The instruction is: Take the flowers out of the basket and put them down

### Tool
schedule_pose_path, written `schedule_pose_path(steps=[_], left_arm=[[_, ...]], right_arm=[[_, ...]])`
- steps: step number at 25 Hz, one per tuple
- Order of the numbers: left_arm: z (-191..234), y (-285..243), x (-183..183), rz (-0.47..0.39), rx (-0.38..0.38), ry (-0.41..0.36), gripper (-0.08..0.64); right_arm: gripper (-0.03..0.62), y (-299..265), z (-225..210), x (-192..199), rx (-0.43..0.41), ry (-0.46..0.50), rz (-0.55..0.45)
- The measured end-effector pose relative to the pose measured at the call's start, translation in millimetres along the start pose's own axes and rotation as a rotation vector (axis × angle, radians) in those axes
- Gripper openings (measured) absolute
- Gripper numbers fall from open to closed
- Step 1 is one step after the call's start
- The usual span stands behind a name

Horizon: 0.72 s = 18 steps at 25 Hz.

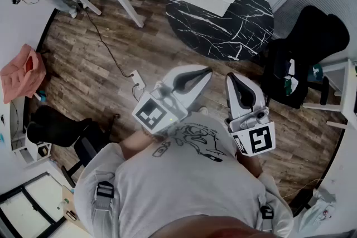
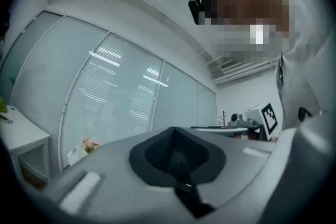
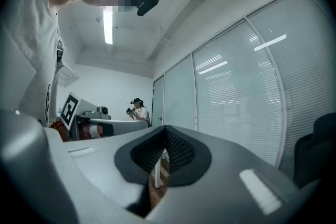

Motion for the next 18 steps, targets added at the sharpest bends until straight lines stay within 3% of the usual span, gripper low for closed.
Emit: schedule_pose_path(steps=[18], left_arm=[[-18.8,-12.3,4.9,0.026,-0.006,0.007,0.002]], right_arm=[[0.005,19.8,-8.0,0.2,-0.006,-0.032,-0.022]])
Point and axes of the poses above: the fingertips, and each gripper's own axes: y backward along the fingers, z to its left, x out of its underside, the point moved 6 cm from there along y, backward along the fingers, and after that the axes turned 10 degrees about -x, right-handed, at the moved point
